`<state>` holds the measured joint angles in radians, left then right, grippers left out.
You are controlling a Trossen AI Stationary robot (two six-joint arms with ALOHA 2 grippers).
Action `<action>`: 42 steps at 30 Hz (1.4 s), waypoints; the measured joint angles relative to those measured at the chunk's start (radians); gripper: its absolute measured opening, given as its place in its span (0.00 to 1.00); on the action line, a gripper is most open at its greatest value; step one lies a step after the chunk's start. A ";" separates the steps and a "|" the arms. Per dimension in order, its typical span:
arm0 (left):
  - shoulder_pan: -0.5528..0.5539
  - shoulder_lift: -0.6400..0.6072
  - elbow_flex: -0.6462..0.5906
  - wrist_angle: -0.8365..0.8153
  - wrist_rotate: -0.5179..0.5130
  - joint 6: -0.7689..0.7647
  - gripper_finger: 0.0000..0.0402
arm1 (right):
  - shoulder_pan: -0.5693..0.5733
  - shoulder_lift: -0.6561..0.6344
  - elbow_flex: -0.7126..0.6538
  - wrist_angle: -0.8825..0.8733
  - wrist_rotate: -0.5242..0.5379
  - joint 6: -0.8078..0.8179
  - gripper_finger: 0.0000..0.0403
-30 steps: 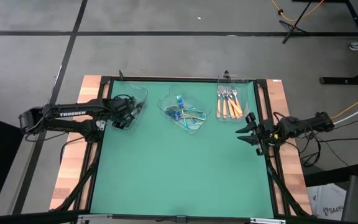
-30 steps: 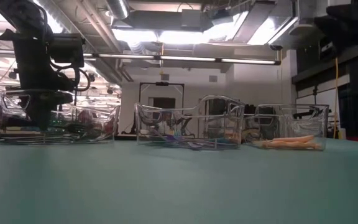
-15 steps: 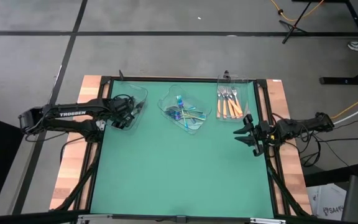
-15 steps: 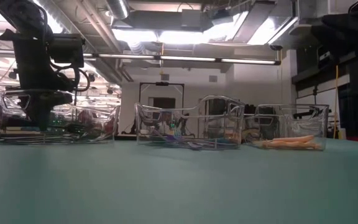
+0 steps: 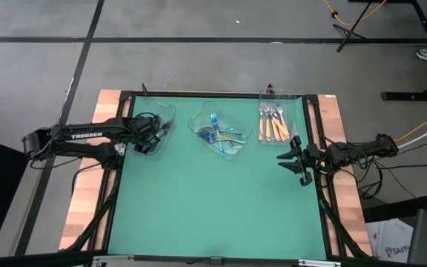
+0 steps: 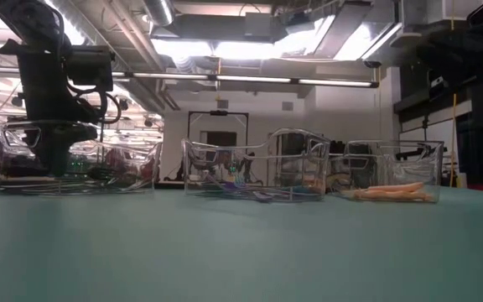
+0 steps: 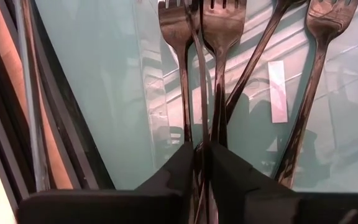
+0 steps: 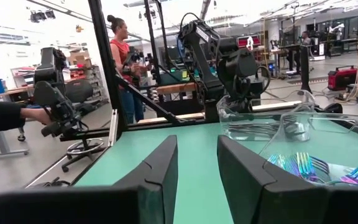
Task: Sort silverware by color (type)
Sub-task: Put the black fork into the left transparent bin, then return to Home Position
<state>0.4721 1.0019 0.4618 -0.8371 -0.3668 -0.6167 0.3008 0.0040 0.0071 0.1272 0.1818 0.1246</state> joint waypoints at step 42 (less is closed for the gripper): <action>-0.440 -0.308 0.543 0.049 -0.013 0.306 0.23 | 0.000 0.000 0.001 -0.074 0.042 -0.014 0.26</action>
<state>0.0324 0.6943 1.0046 -0.7879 -0.3798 -0.3107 0.3012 0.0040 0.0078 0.0528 0.2241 0.1101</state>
